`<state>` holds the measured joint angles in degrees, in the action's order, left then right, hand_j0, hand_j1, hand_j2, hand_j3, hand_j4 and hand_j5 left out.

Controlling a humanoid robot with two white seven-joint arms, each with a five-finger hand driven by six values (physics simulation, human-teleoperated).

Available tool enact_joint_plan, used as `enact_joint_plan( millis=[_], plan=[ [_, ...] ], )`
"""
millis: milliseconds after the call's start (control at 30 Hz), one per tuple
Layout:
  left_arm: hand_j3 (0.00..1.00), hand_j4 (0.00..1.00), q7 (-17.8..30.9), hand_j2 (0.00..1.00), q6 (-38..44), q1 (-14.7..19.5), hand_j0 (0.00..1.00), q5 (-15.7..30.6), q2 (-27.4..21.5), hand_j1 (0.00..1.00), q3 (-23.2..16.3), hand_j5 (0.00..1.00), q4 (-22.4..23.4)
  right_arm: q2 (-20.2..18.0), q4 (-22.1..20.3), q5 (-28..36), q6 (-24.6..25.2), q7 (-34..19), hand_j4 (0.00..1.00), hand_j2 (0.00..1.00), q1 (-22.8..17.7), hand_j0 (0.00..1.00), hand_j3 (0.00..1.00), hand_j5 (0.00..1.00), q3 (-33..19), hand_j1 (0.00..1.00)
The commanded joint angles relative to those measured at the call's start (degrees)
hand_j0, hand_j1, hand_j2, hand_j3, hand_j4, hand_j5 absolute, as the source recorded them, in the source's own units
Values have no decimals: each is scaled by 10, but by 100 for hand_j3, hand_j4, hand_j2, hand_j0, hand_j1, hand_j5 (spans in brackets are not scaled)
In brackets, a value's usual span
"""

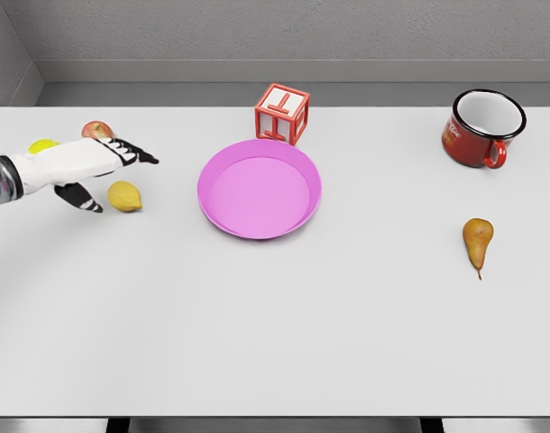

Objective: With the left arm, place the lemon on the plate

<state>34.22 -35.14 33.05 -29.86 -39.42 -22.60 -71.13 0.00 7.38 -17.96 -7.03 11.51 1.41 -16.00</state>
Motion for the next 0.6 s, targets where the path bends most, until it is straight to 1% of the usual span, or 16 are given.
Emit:
enact_joint_plan(
  millis=[0, 100, 133, 200, 433, 467, 500, 567],
  plan=[
    [100, 100, 0, 100, 1, 0, 100, 1, 0, 100, -29, 100, 7, 0, 0, 0, 0, 0, 100, 100, 0, 100, 100, 100, 0, 100],
    [100, 100, 0, 100, 1, 3, 100, 1, 0, 100, -34, 100, 8, 0, 0, 0, 0, 0, 100, 100, 1, 100, 100, 100, 0, 100],
    [100, 100, 0, 100, 1, 4, 100, 1, 0, 100, -43, 100, 24, 0, 0, 0, 0, 0, 100, 100, 0, 100, 100, 100, 0, 100],
    [100, 100, 0, 100, 1, 10, 100, -2, 0, 100, -49, 100, 28, 0, 0, 0, 0, 0, 100, 100, 0, 100, 100, 100, 0, 100],
    [100, 100, 0, 100, 1, 18, 100, -3, 0, 100, -49, 100, 32, 0, 0, 0, 0, 0, 100, 100, 1, 100, 100, 100, 0, 100],
    [99, 99, 0, 99, 1, 18, 99, -11, 0, 99, -50, 99, 32, 0, 0, 0, 0, 0, 100, 100, 0, 100, 100, 100, 0, 100],
    [94, 94, 0, 94, 1, 18, 94, -21, 0, 94, -54, 94, 32, 0, 0, 0, 0, 0, 100, 100, 0, 100, 100, 100, 0, 100],
    [91, 91, 0, 91, 1, 20, 91, -24, 0, 91, -56, 91, 32, 0, 0, 0, 0, 0, 100, 100, 1, 100, 100, 100, 0, 100]
  ],
)
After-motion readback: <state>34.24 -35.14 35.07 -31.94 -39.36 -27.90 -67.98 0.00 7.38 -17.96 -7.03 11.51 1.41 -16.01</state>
